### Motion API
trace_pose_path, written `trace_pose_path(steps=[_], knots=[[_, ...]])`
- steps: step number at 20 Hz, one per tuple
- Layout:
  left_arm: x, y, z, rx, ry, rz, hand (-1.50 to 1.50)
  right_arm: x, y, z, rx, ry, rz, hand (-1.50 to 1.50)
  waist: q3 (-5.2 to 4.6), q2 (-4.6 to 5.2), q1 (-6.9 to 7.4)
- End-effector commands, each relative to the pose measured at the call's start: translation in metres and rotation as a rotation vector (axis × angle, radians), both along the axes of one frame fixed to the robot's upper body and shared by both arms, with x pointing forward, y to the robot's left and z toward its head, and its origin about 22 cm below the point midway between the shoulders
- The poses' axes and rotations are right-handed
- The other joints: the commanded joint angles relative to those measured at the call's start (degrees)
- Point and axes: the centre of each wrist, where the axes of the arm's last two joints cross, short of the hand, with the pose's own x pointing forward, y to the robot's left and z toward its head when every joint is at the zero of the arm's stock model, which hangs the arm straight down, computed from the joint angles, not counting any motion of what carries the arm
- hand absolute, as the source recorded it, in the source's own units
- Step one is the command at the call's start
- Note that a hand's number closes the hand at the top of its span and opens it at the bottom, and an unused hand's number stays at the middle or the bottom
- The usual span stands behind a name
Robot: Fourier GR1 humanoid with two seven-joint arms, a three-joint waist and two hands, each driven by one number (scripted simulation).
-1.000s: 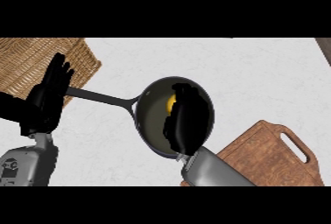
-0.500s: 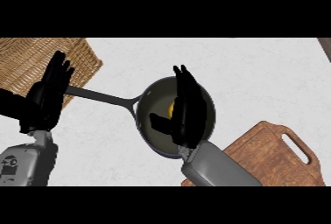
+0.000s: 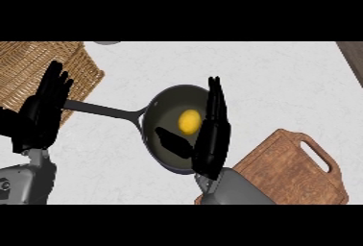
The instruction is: Pick the lemon from the cutting board and place it in the pot
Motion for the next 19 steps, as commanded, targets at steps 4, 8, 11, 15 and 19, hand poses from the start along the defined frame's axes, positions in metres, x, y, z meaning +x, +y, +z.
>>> trace_pose_path(steps=[4,8,11,15,19], knots=[[0.0,0.005,0.006,0.019,0.005,0.026,0.0,-0.052,-0.023,0.014,0.154,-0.016,0.0,-1.5,-0.05,-0.29,-1.88],[-0.01,0.002,0.001,0.006,0.018,0.041,0.0,-0.083,-0.058,0.015,0.149,-0.028,0.011,-1.5,-0.04,-0.28,-1.78],[-0.003,0.004,0.001,0.0,-0.006,0.051,0.0,-0.105,-0.066,0.006,0.147,-0.009,0.027,-1.5,-0.04,-0.2,-1.81],[-0.022,0.002,-0.009,0.006,-0.006,0.033,0.0,-0.098,-0.072,0.001,0.117,0.01,0.033,-1.5,-0.05,-0.15,-1.26],[-0.024,0.01,-0.008,0.006,0.008,0.028,0.0,-0.1,-0.084,0.015,0.133,-0.009,0.025,-1.5,-0.05,-0.13,-1.26]])
